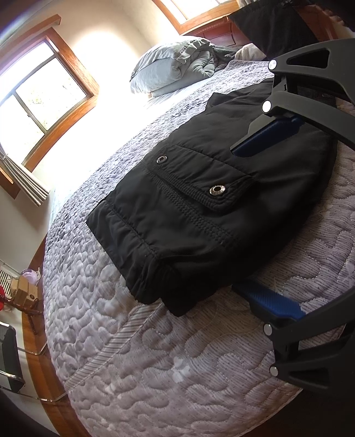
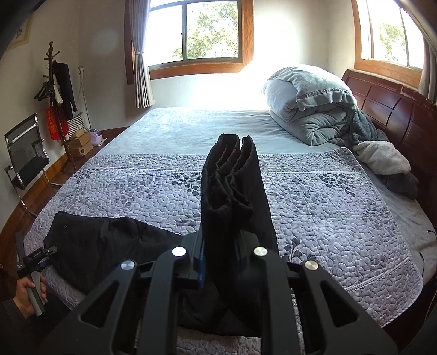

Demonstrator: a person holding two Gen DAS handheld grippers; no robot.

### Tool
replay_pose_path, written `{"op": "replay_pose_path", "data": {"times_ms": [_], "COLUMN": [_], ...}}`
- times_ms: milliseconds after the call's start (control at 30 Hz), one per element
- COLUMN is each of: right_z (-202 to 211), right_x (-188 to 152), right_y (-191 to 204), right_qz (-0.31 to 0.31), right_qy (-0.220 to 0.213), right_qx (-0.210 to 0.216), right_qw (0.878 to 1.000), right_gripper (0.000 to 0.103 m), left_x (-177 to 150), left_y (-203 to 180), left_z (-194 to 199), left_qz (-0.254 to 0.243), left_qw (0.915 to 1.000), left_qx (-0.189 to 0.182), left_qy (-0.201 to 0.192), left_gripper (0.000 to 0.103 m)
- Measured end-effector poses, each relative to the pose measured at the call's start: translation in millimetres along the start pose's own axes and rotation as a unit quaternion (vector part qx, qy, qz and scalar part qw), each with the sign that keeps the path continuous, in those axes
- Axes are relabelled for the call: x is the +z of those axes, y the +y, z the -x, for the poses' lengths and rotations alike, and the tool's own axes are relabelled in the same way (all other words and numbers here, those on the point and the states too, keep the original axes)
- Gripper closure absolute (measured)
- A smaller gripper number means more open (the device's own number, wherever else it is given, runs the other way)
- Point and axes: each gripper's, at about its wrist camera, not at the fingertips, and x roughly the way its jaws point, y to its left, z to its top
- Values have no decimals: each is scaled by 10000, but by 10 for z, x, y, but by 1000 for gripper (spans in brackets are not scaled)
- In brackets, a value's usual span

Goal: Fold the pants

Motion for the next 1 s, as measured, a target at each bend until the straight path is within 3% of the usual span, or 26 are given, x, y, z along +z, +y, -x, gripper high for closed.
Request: {"op": "replay_pose_path", "data": {"times_ms": [1000], "right_z": [-533], "right_x": [-314], "right_y": [765], "right_qz": [1126], "right_qy": [655], "right_qx": [-164], "right_qw": [9913], "right_gripper": [88], "left_x": [10], "left_y": [169], "left_z": [98], "left_qz": [253], "left_qw": [9991], "left_qx": [-340], "left_qy": [35], "left_gripper": [11]}}
